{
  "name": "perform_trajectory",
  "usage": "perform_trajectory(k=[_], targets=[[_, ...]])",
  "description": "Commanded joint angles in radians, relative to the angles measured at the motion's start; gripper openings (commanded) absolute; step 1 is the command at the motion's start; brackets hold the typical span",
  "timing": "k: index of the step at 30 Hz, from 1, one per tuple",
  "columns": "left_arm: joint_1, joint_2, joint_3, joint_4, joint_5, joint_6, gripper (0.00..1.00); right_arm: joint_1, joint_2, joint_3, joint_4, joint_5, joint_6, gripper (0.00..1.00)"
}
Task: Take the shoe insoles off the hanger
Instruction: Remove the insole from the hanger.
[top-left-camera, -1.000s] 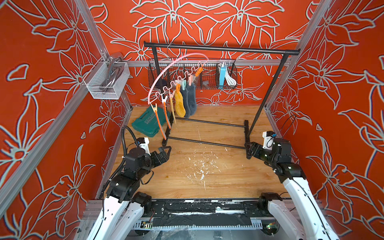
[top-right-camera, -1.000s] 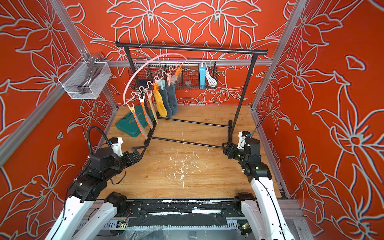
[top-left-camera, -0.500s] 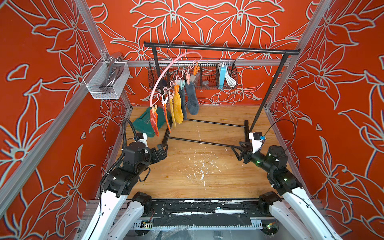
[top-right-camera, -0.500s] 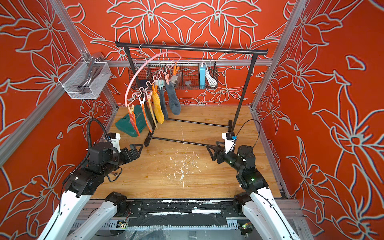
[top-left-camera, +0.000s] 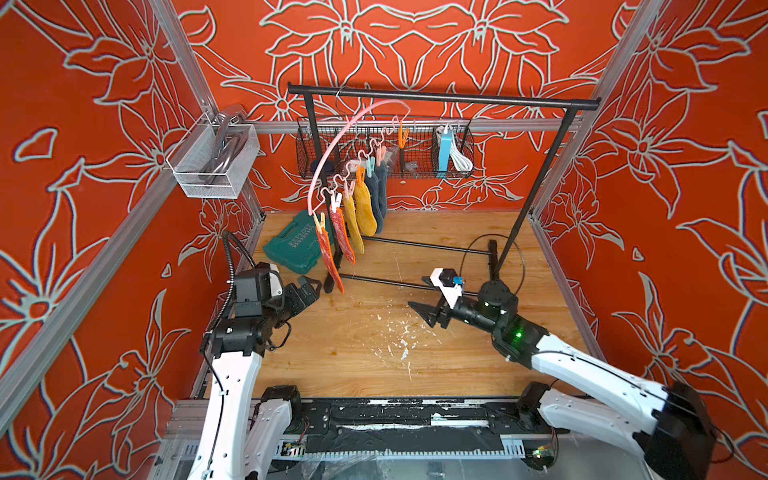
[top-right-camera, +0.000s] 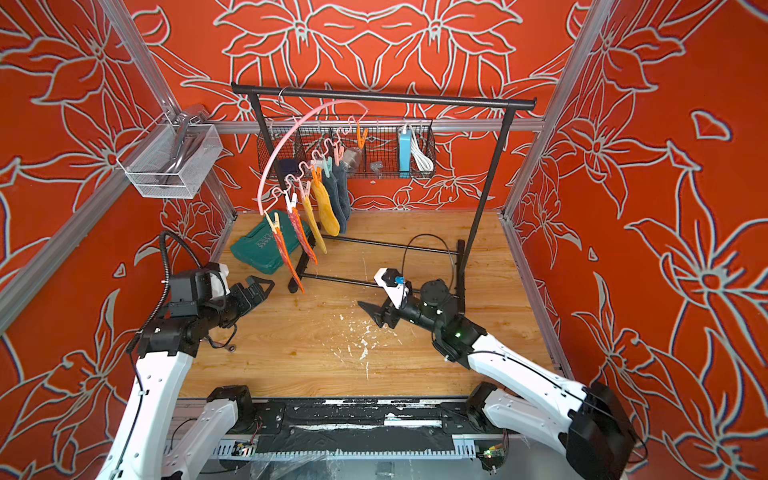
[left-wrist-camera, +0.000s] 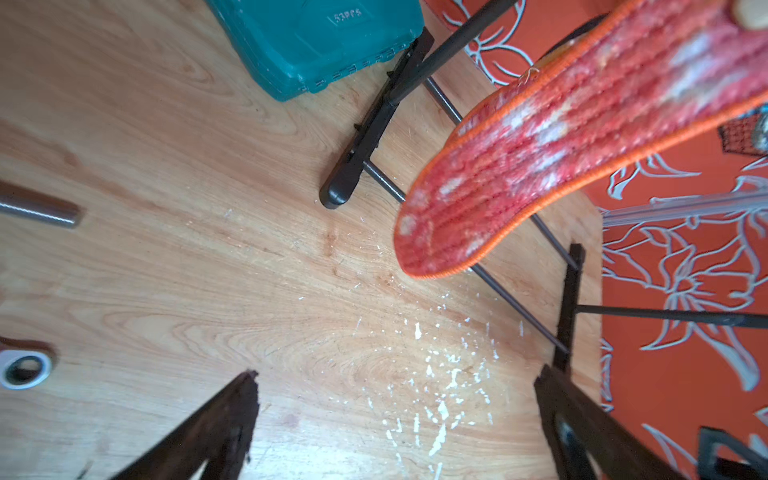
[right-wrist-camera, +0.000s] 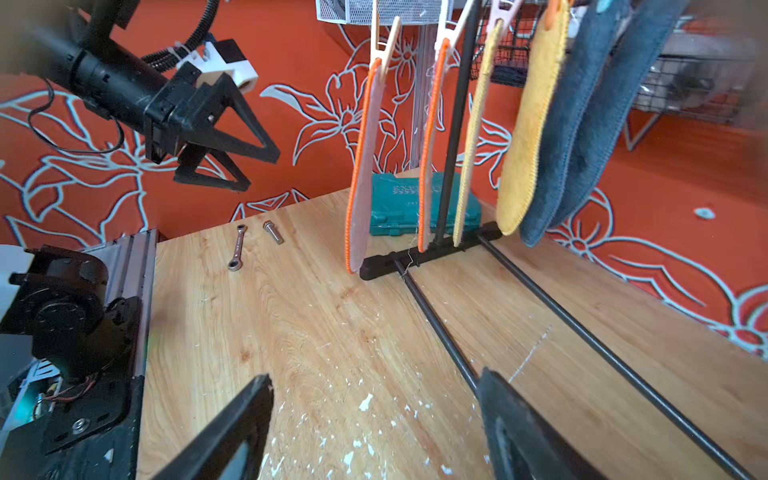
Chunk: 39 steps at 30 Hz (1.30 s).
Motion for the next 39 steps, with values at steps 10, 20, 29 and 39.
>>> perform_trajectory(k=[10,20,29,39], targets=[[0.142,0.007,-0.085,0.026,0.050,-0.097,0.98,0.087,0.440,0.329,0.339,0.029,-0.036,0.85],[0.149,-0.028,-0.124,0.026,0.065,-0.104,0.98,0.087,0.711,0.598,0.373,0.026,-0.018,0.86],[0.149,-0.039,-0.158,0.033,0.080,-0.096,0.98,0.089,0.934,0.820,0.376,0.005,0.048,0.83],[0.149,-0.040,-0.147,0.030,0.079,-0.095,0.98,0.111,1.127,1.052,0.316,0.039,0.095,0.81]])
